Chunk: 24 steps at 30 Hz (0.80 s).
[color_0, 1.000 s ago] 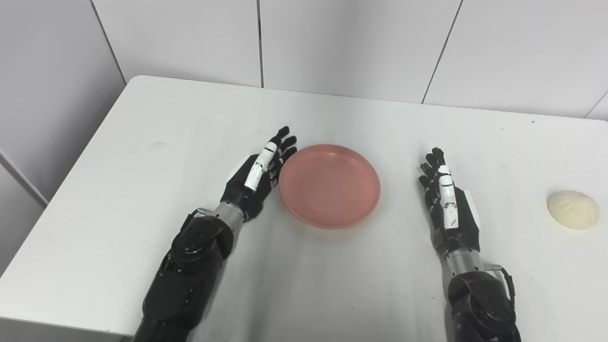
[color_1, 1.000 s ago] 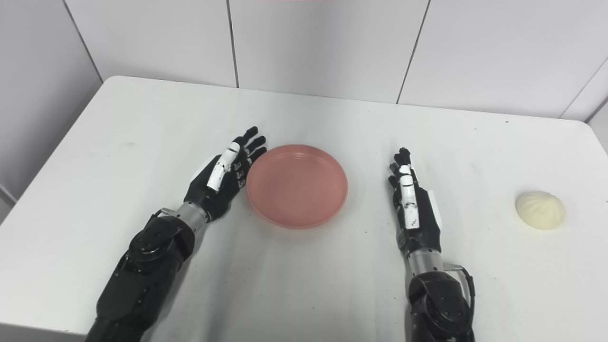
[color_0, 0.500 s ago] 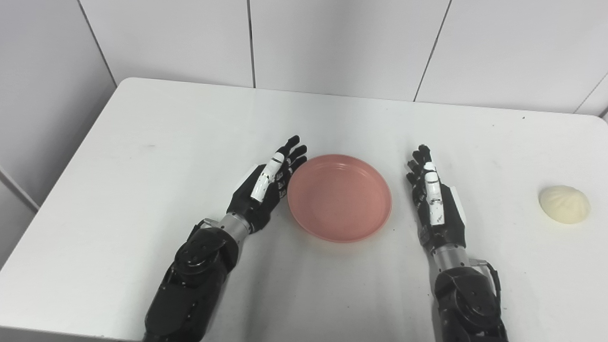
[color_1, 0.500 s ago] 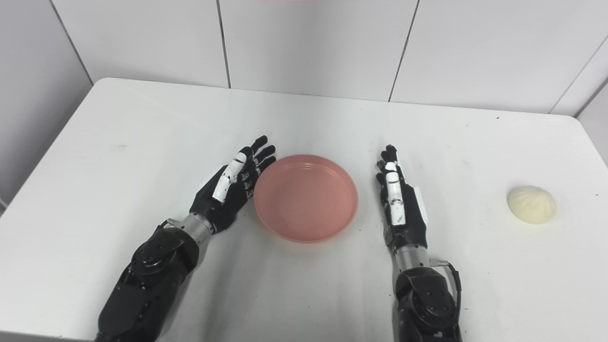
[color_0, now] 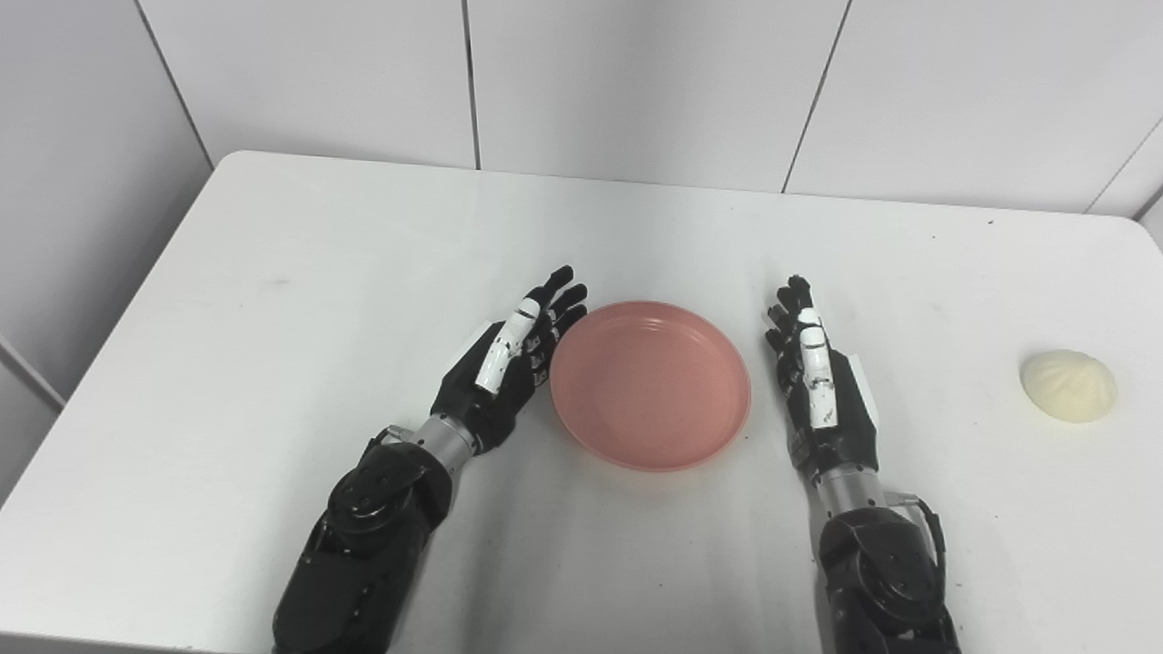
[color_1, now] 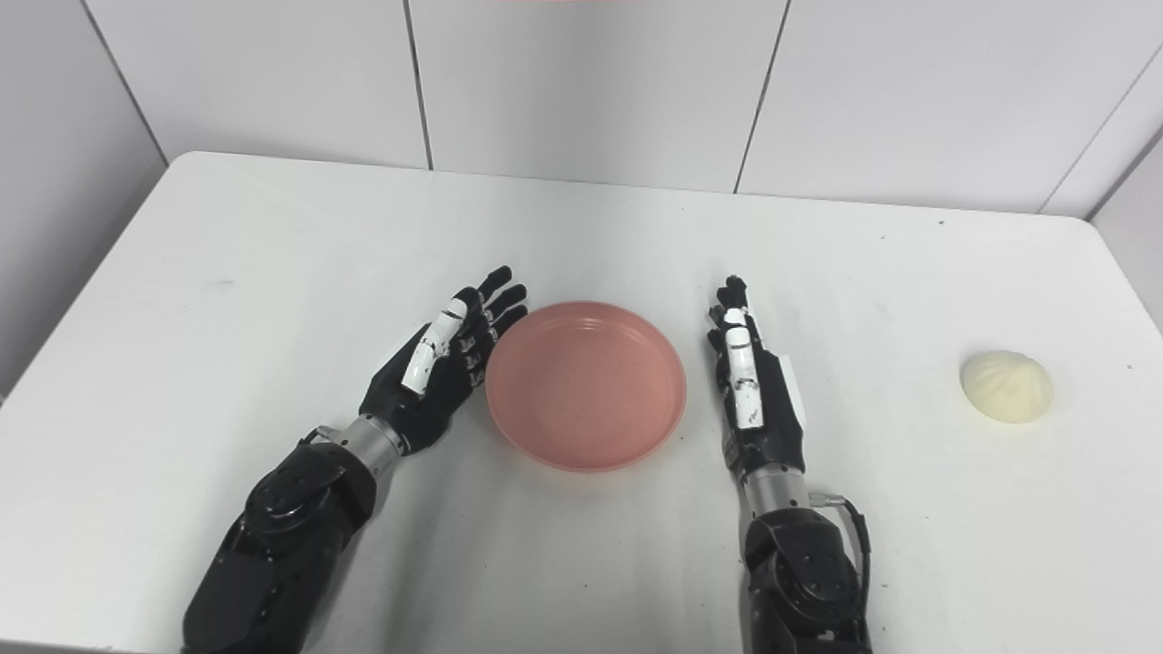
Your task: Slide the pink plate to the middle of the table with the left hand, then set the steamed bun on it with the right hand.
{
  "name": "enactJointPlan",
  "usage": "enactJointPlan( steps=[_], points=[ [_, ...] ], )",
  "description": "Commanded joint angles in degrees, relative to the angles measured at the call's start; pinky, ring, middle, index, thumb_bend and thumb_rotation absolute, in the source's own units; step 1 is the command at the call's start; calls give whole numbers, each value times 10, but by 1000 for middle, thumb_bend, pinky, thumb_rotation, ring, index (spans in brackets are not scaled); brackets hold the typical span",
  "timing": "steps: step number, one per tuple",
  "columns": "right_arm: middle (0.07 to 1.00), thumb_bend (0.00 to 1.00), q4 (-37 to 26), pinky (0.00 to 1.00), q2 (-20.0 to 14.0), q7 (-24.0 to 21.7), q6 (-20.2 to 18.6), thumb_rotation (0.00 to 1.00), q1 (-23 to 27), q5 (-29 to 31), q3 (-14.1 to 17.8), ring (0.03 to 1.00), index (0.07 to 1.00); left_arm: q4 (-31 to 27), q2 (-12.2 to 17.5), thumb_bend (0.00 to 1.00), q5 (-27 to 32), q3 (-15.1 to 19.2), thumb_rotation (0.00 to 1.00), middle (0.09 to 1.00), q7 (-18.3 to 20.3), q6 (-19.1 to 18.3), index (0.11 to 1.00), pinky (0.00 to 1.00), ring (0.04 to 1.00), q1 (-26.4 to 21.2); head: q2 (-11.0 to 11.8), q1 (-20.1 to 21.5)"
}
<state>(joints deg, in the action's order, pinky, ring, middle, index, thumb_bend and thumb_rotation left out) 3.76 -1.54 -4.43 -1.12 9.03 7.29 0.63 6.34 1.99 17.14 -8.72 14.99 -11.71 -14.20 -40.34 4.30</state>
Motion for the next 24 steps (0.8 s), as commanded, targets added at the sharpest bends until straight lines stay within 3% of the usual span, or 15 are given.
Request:
enactJointPlan(
  steps=[1,13,16,18,21,24],
  points=[
    [1000,241,16,1000,12,-4,-6,1000,-14,2,-7,1000,1000,28,-5,353,-13,0,1000,1000,-3,-13,1000,1000,1000,8,0,1],
    [995,229,-21,1000,6,31,14,1000,-3,-33,8,996,1000,19,-22,378,-35,28,1000,1000,-22,13,1000,1000,1000,12,4,18],
    [990,321,-9,1000,-6,33,55,1000,9,-44,14,982,1000,16,-25,382,-35,36,1000,998,-22,14,1000,1000,1000,13,5,22],
    [989,502,-17,1000,-14,35,49,1000,17,-46,21,978,996,12,-26,374,-36,41,1000,989,-25,14,1000,1000,996,15,8,32],
    [983,600,-43,1000,-36,41,36,1000,33,-63,31,969,990,5,-25,377,-35,51,1000,990,-28,14,1000,1000,996,17,11,48],
    [966,674,-55,1000,-56,42,46,938,46,-71,39,950,985,1,-21,381,-35,56,1000,991,-25,15,1000,1000,994,20,14,58]
  ],
)
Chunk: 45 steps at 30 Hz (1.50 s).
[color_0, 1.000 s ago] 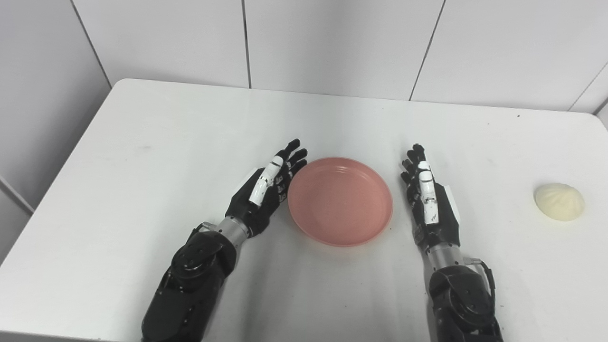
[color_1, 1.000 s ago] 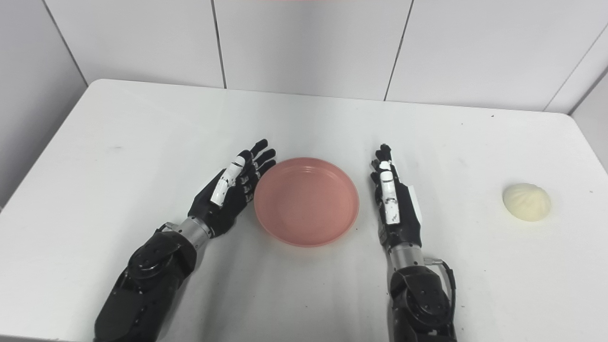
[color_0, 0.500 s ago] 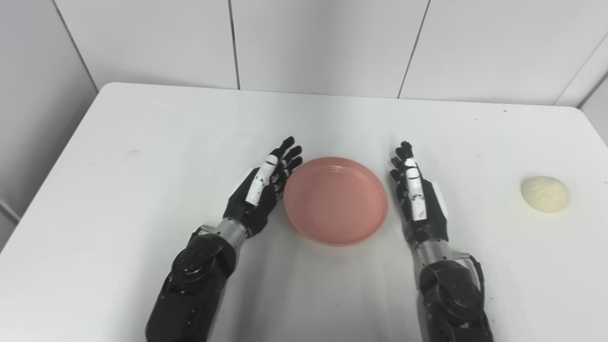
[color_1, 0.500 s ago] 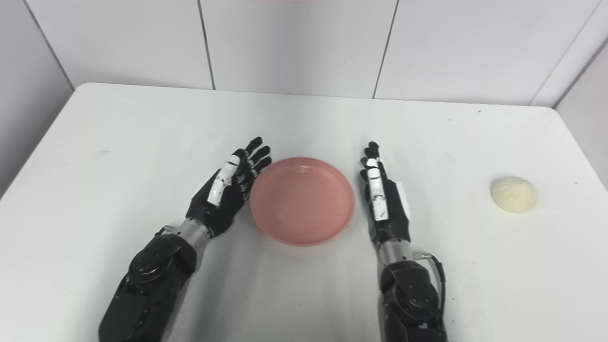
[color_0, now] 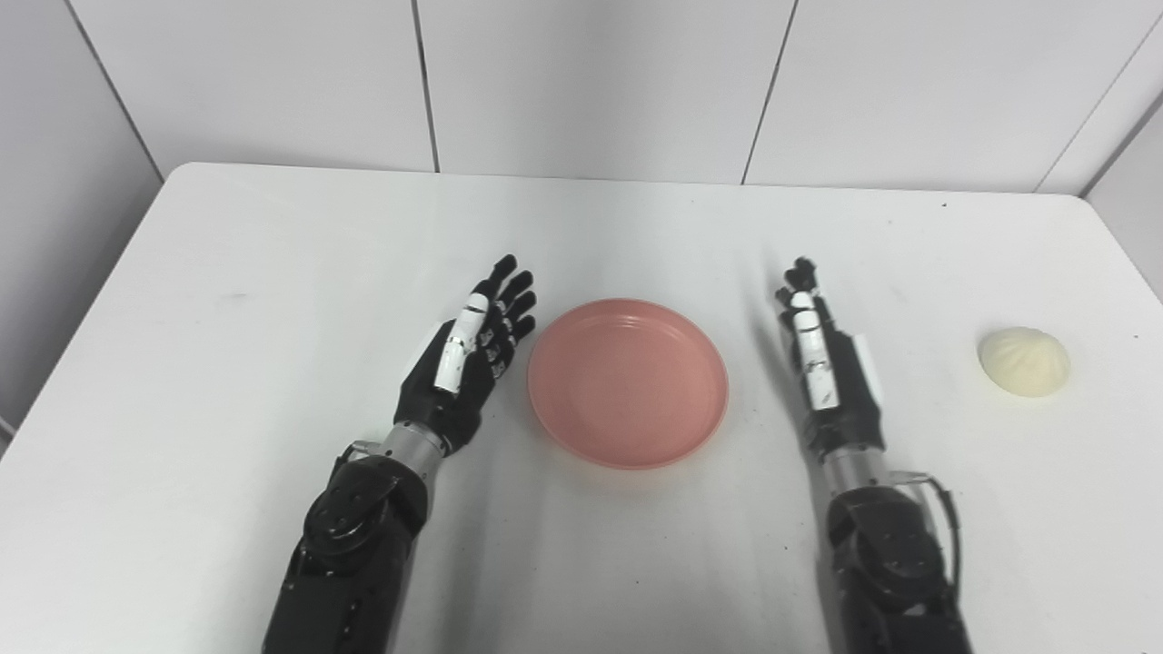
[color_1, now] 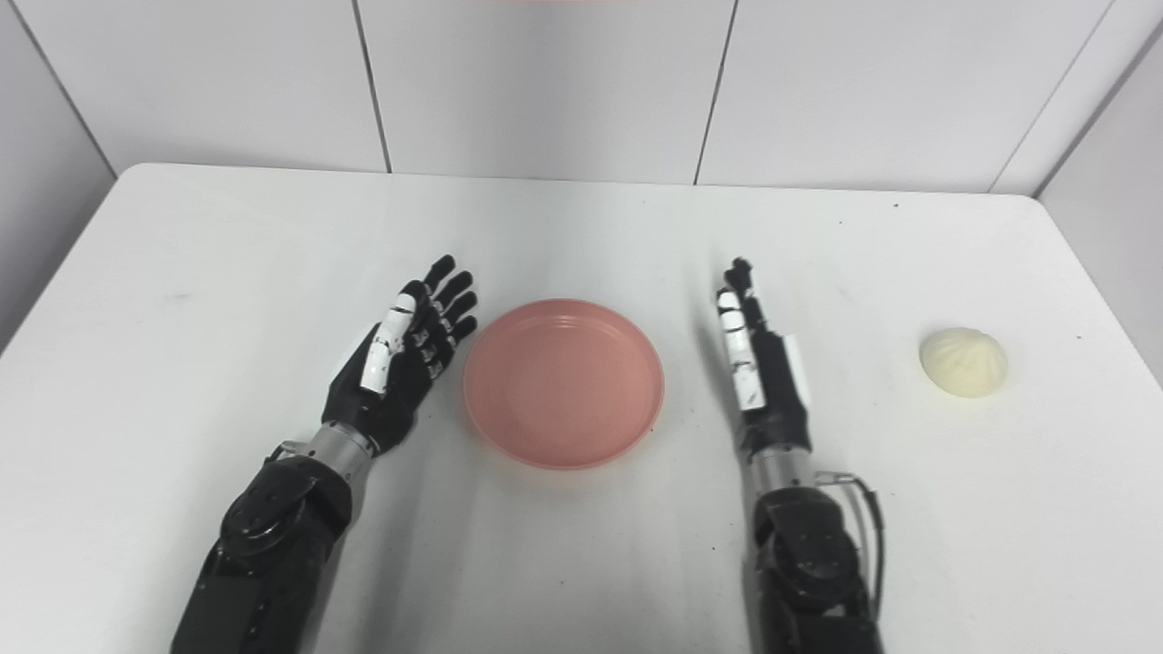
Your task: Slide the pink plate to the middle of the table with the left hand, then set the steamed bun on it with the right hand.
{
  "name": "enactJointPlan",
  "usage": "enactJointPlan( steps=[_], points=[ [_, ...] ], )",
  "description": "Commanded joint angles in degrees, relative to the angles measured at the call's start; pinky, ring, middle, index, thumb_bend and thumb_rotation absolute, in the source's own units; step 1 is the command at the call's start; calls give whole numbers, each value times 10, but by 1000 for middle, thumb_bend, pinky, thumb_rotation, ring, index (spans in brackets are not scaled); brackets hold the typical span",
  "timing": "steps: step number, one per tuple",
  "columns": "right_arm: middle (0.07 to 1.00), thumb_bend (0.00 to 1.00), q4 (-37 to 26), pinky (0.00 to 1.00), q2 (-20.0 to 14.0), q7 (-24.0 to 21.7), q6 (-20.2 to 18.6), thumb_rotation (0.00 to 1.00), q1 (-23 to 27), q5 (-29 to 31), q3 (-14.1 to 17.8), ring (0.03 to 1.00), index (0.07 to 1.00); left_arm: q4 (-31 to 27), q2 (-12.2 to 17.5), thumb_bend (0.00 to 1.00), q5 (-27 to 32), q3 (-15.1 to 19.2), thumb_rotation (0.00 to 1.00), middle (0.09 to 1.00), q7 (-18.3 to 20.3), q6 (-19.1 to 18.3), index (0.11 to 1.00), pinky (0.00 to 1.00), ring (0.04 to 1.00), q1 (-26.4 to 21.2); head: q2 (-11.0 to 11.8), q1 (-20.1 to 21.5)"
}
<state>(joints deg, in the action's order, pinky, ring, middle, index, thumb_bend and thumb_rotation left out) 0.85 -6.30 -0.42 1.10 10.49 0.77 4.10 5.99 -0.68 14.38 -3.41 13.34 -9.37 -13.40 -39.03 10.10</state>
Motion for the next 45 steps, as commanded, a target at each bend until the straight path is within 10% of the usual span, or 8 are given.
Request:
enactJointPlan(
  steps=[1,20,33,45],
  points=[
    [964,707,-33,1000,-16,1,24,937,36,-6,7,948,988,3,7,380,-7,4,1000,991,-7,-7,1000,1000,994,13,1,5],
    [920,650,-203,769,-132,14,-65,971,66,-238,22,800,957,25,35,382,19,34,1000,983,21,0,1000,1000,990,17,25,121],
    [869,790,-203,702,-264,-62,-135,513,62,-377,33,836,855,45,48,388,29,45,1000,981,37,7,998,1000,994,11,28,153],
    [875,862,-128,704,-335,-93,-151,456,51,-393,47,847,851,59,56,395,41,52,1000,984,51,15,996,1000,992,10,25,163]
  ],
)
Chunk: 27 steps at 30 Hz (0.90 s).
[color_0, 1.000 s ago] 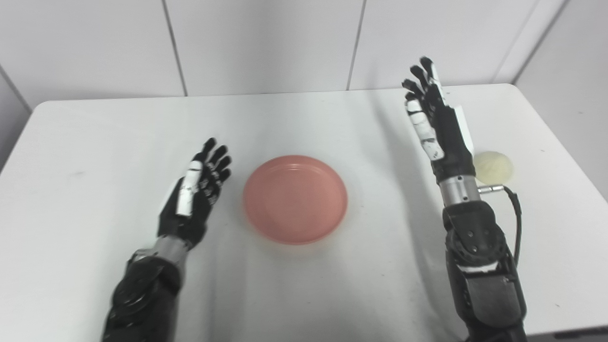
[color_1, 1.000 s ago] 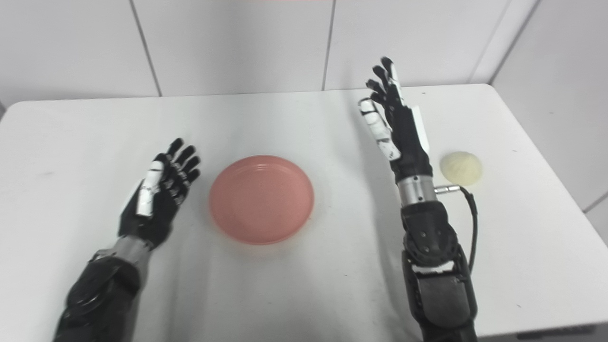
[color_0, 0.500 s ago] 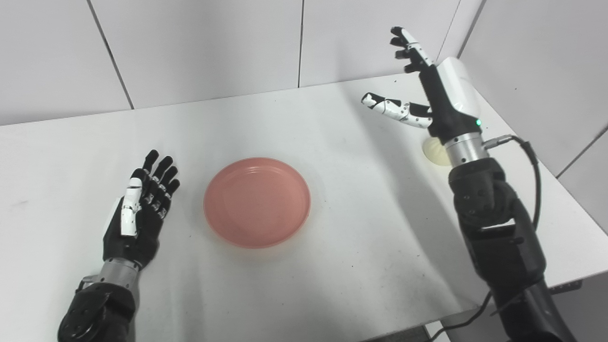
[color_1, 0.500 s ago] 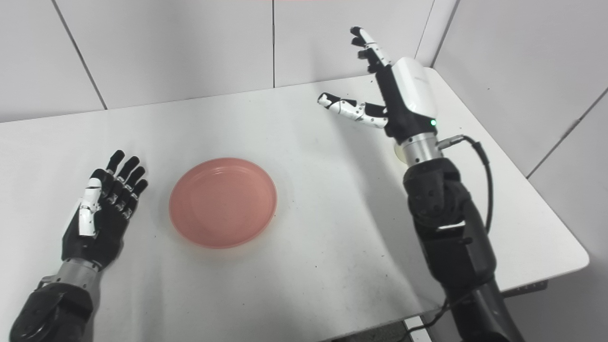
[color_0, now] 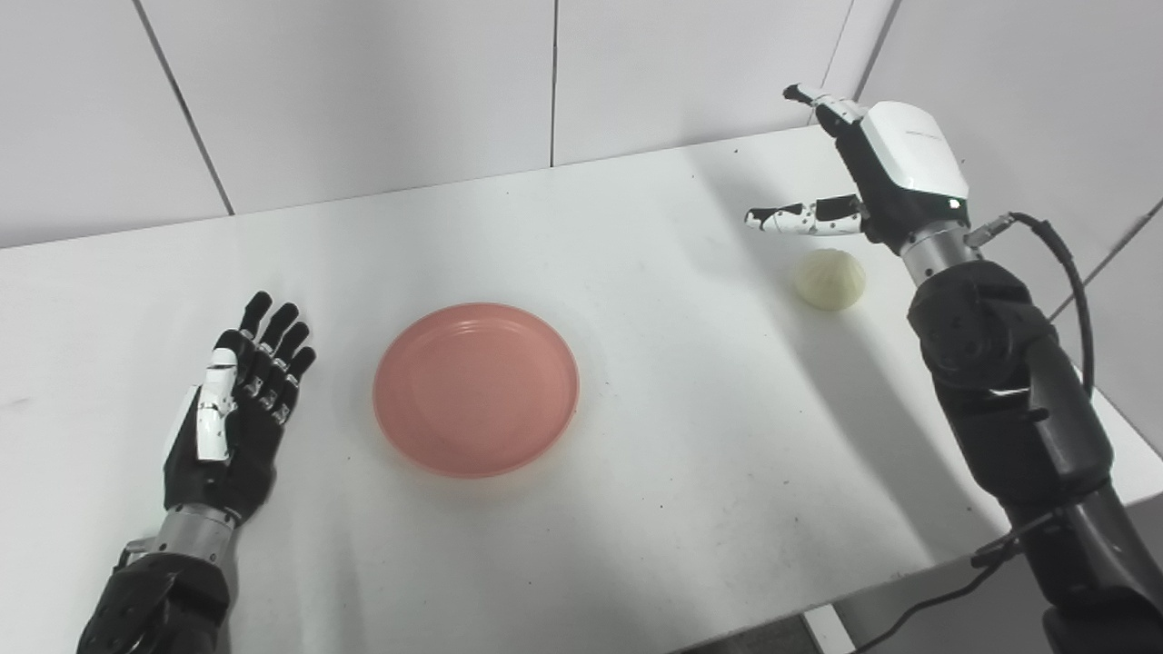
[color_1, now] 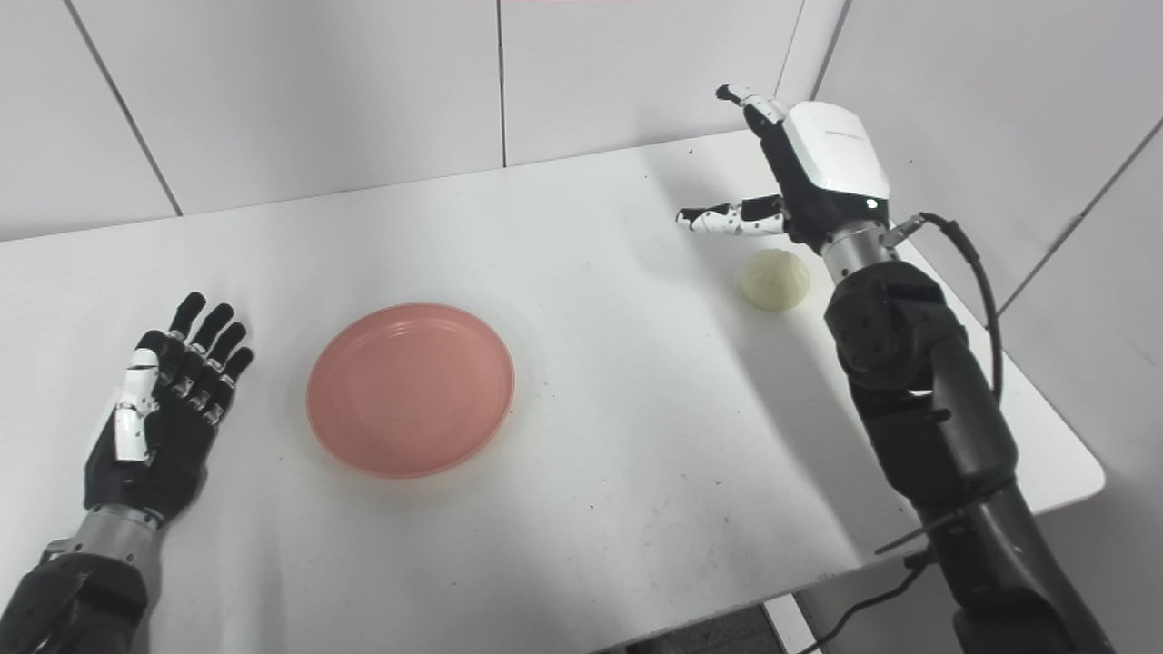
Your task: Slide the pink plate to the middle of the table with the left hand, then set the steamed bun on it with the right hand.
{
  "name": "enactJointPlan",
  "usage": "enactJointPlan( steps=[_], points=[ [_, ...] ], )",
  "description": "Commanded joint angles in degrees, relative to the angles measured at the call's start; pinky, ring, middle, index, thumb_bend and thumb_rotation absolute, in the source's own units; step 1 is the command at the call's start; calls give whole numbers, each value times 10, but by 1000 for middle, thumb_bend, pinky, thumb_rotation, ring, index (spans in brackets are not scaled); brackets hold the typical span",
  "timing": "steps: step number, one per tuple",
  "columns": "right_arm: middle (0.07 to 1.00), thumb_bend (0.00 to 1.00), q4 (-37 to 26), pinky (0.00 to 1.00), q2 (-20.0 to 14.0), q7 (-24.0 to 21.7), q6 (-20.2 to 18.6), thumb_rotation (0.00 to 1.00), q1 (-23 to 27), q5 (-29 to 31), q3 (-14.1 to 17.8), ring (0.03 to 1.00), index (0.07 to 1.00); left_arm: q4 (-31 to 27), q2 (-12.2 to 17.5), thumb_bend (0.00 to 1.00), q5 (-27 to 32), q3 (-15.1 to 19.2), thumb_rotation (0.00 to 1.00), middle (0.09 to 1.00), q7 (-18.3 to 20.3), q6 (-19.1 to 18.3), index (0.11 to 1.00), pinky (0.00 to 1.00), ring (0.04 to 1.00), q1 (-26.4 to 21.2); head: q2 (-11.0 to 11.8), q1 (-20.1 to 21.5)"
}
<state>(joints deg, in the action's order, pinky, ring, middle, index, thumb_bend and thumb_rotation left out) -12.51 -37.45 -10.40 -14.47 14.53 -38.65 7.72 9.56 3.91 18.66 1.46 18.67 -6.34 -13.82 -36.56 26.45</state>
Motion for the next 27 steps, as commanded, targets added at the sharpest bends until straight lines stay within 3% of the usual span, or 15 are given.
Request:
enactJointPlan(
  steps=[1,12,27],
  points=[
    [875,865,13,705,-27,9,9,459,10,3,11,847,849,23,11,395,-1,3,1000,985,-2,-15,997,1000,993,14,0,1],
    [875,887,102,724,-55,4,6,466,11,13,-5,854,852,33,17,395,7,8,1000,978,3,-13,994,1000,982,11,-2,10],
    [886,876,143,685,-50,-28,-46,412,18,38,-21,832,848,37,25,398,17,12,1000,970,5,-15,997,1000,979,10,-8,17]
  ],
)
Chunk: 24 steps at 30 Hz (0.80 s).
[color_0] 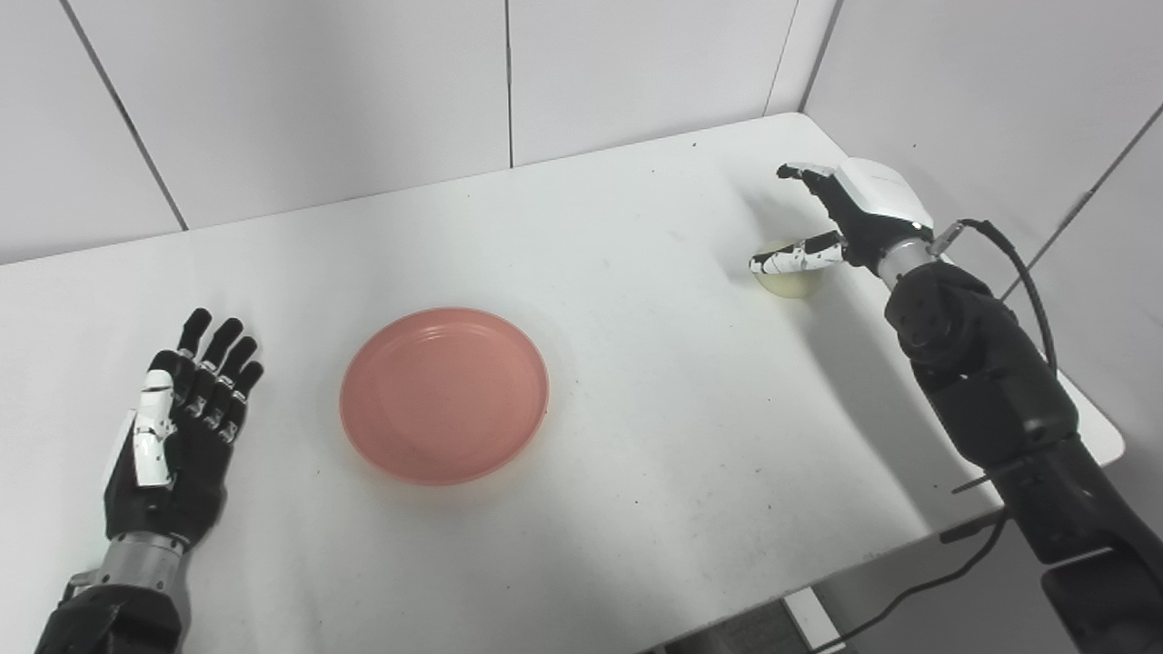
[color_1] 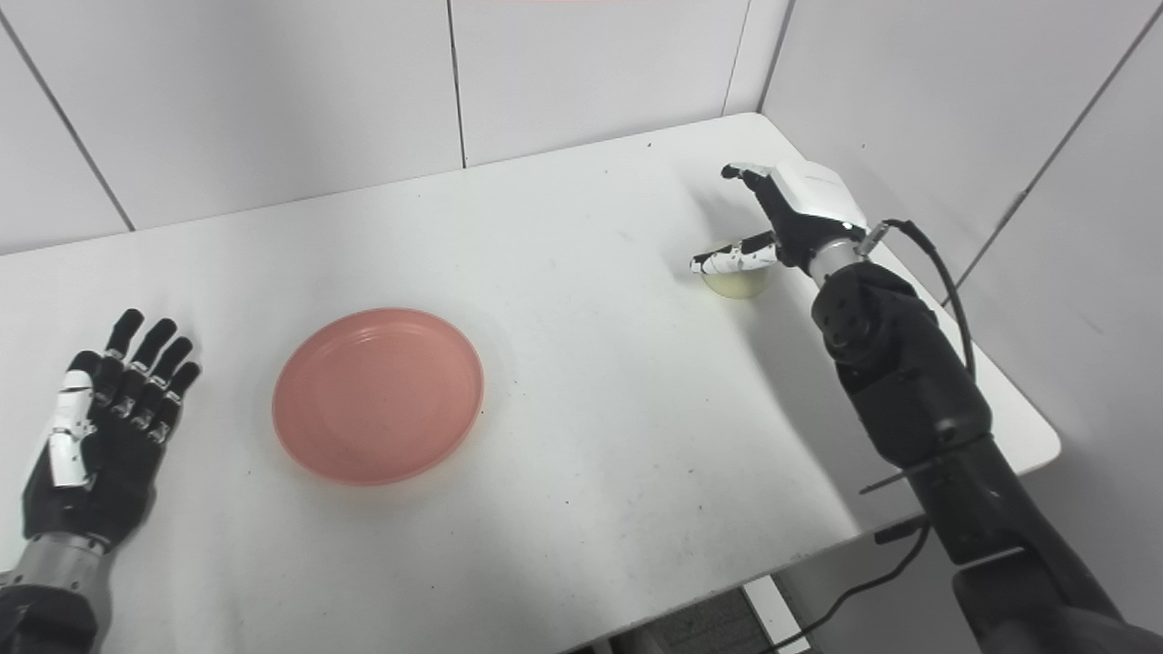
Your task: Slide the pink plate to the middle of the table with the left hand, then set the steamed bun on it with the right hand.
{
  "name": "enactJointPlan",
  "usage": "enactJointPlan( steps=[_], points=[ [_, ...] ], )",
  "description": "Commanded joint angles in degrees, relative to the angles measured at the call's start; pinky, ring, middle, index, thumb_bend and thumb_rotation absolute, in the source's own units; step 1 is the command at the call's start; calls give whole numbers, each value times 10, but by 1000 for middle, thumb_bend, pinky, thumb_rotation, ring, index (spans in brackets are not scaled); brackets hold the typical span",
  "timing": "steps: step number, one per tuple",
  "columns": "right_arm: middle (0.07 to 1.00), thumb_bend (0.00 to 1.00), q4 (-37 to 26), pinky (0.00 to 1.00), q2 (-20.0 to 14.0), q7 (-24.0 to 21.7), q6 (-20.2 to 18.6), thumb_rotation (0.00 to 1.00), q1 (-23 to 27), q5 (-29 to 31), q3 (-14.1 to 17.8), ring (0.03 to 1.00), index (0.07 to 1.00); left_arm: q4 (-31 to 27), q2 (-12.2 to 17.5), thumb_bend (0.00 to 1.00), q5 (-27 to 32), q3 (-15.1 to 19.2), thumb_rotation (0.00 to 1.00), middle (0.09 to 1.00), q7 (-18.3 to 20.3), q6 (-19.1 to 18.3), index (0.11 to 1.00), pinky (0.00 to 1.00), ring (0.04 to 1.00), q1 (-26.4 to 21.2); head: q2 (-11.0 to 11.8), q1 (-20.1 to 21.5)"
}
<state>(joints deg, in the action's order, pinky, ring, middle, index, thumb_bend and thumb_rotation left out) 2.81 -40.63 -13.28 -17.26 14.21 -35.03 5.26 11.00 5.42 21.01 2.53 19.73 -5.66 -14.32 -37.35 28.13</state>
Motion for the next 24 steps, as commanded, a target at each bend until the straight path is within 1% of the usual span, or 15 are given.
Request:
enactJointPlan(
  steps=[1,2,4,7,10,12,16,19,24],
  points=[
    [885,876,-9,683,-19,-2,-19,409,21,4,2,832,848,26,11,397,-5,3,1000,971,-4,-21,997,1000,978,14,-1,0],
    [884,877,-8,678,-19,-3,-19,409,21,5,1,831,847,28,11,397,-4,3,1000,970,-3,-20,996,1000,977,14,-1,0],
    [887,878,-9,679,-20,-11,-33,400,22,2,-6,834,846,30,11,391,-1,6,1000,969,-2,-22,994,997,975,13,-2,1],
    [895,875,-6,698,-23,-18,-45,374,24,4,-12,842,849,28,11,395,-2,7,1000,969,-1,-25,993,998,976,13,-2,1],
    [915,869,-12,724,-32,-47,-79,390,29,-3,-26,863,867,26,12,398,-5,5,1000,975,2,-24,997,1000,981,13,-2,1],
    [923,867,-15,725,-36,-60,-92,385,32,-5,-30,870,872,28,12,396,-4,6,1000,974,4,-23,997,1000,981,13,-4,2],
    [921,865,-14,712,-38,-71,-96,365,32,-5,-32,866,873,24,12,399,-2,7,1000,972,3,-28,994,1000,980,14,-5,2],
    [922,877,-10,707,-40,-74,-96,374,32,-2,-34,870,870,17,11,399,-4,7,1000,967,-1,-34,990,1000,976,15,-6,2],
    [918,883,0,710,-47,-75,-95,386,33,-7,-42,867,866,21,13,405,-3,6,1000,971,6,-27,994,1000,981,15,-8,1]
  ],
)
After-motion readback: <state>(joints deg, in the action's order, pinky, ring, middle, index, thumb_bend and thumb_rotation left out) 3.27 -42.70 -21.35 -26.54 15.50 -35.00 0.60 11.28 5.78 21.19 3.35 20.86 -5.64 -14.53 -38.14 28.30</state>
